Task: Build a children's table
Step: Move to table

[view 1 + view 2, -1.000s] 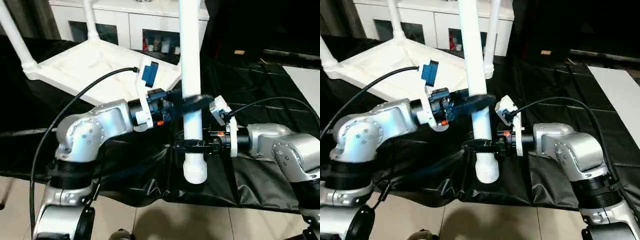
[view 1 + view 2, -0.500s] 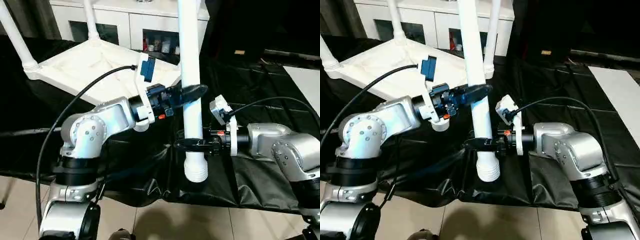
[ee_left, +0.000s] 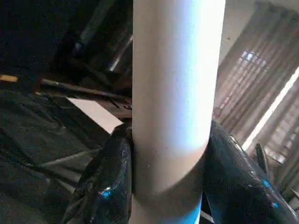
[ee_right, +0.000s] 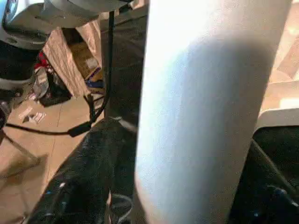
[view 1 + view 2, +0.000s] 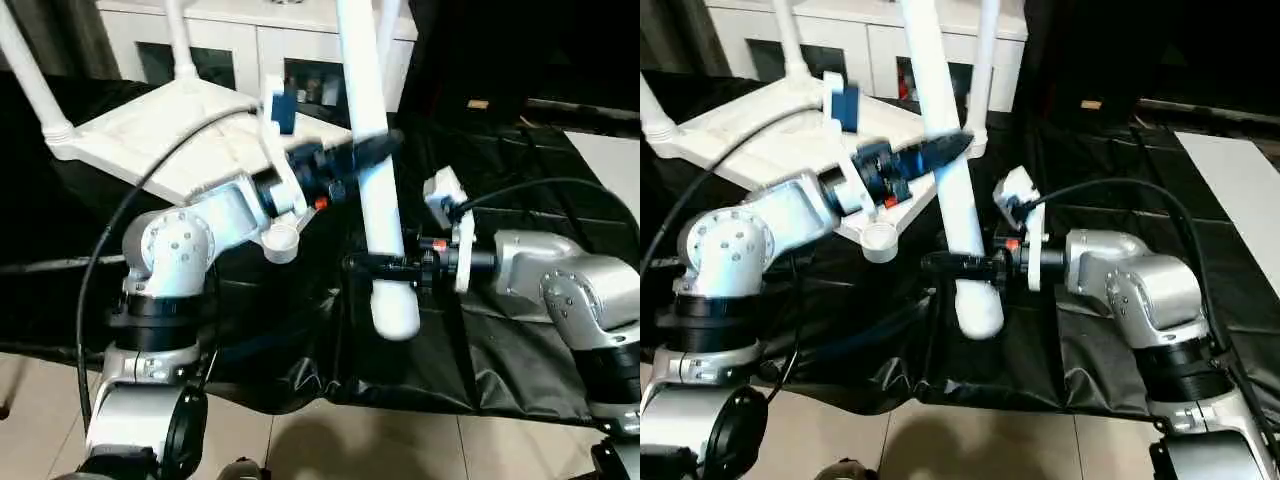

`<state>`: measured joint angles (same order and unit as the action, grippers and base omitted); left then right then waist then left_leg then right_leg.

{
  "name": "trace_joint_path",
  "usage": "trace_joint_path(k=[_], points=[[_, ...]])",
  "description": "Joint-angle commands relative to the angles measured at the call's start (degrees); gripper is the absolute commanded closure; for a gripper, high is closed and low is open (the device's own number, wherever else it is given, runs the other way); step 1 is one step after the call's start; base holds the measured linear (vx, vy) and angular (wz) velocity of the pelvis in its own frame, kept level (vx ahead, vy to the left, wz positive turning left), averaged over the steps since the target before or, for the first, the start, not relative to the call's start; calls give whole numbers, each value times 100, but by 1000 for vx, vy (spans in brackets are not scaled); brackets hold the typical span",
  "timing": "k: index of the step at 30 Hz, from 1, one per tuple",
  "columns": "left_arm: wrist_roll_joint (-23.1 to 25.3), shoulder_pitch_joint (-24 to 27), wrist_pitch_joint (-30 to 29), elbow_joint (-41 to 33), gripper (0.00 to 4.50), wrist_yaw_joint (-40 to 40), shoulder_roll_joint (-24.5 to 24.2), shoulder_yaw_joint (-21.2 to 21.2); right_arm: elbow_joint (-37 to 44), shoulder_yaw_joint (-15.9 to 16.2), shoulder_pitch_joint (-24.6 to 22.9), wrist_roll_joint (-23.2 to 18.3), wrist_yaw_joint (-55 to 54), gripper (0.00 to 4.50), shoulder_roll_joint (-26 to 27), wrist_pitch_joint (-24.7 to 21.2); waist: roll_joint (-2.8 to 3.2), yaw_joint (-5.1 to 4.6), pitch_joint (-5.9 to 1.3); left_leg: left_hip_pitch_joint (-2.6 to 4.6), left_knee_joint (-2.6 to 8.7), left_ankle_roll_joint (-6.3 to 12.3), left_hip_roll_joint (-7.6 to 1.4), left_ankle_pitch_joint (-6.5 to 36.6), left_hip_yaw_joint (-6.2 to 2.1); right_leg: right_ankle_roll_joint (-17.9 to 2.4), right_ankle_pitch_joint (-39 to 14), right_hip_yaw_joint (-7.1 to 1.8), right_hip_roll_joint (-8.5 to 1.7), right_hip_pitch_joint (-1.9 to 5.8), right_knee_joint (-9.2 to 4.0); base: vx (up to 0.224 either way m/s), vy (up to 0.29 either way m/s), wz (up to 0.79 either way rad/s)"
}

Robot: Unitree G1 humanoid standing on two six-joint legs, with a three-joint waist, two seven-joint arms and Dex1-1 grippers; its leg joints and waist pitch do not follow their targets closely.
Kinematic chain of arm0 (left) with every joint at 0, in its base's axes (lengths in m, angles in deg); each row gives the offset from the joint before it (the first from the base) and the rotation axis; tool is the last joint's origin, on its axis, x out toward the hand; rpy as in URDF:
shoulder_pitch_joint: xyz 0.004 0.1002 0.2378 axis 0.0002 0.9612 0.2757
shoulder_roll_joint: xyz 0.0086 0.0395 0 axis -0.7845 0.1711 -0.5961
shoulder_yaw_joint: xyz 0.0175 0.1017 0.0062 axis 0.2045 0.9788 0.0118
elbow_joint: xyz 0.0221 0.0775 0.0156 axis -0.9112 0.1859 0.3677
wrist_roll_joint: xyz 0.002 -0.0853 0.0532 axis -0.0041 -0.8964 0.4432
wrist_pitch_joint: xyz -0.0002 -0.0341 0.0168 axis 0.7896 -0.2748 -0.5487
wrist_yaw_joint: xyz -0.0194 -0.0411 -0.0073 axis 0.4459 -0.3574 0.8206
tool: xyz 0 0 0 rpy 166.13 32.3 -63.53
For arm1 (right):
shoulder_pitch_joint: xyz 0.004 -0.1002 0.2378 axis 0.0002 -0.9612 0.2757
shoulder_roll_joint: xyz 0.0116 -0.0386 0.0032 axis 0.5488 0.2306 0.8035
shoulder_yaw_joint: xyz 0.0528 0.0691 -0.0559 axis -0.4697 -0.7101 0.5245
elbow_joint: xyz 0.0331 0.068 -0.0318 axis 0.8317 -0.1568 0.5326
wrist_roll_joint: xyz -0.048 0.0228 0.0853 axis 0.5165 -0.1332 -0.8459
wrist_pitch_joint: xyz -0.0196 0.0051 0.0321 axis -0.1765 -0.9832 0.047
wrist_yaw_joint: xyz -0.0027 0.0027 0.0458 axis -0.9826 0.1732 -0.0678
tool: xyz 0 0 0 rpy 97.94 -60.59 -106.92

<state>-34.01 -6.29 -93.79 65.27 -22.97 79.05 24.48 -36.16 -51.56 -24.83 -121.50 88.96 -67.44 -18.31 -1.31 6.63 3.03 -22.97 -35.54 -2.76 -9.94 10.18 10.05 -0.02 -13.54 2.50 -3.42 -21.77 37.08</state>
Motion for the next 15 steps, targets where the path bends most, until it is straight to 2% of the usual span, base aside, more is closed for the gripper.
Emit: trace_joint_path(k=[1, 7, 15], points=[[99, -290, 196, 69, 275, -170, -73, -209, 0, -201, 132, -19, -58, 113, -4, 67, 6, 7, -419, 167, 372, 211, -301, 267, -115, -1496, 699, -249, -459, 294, -354, 0, 0, 0], [145, -419, 183, 166, 275, -130, -192, -247, -24, -314, 196, -88, -85, 82, -40, 51, 11, -4, -413, 164, 376, 197, -305, 288, -114, -1485, 653, -246, -459, 295, -352, 0, 0, 0], [160, -476, 141, 235, 275, -68, -267, -181, -59, -418, 230, -65, -86, 82, -156, 32, 22, 6, -411, 172, 383, 140, -310, 360, -112, -1481, 604, -247, -464, 290, -360, 0, 0, 0]])
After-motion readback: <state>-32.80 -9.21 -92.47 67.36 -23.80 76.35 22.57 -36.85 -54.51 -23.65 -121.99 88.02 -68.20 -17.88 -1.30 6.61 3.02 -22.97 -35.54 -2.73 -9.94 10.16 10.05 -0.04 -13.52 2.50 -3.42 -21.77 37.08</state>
